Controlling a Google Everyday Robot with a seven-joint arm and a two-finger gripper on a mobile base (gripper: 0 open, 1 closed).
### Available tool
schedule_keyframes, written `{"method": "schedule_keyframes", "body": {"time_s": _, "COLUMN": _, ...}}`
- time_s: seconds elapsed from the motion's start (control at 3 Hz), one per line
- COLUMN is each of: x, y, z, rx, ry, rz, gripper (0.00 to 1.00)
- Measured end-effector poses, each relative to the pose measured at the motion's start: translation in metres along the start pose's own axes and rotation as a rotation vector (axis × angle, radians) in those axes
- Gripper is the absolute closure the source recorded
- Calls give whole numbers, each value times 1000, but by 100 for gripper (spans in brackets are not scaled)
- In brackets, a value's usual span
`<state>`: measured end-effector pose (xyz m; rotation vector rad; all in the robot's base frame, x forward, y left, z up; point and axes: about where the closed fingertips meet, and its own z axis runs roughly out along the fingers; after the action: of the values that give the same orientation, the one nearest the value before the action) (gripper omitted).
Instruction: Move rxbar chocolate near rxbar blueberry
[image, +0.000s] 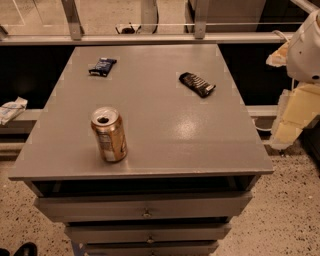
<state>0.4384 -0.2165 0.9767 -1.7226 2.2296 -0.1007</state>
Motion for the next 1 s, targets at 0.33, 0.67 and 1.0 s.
{"method": "schedule_keyframes", "body": {"time_s": 0.33, "x": 0, "y": 0, "z": 0, "rx": 4, "ry": -2, "rz": 0, "gripper": 0}}
{"method": "schedule_keyframes", "body": {"time_s": 0.67, "x": -7, "y": -22, "z": 18, "rx": 17, "ry": -58, "rz": 23, "gripper": 0}}
{"method": "schedule_keyframes", "body": {"time_s": 1.0, "x": -27, "y": -62, "z": 59, "rx": 33, "ry": -163, "rz": 68, "gripper": 0}}
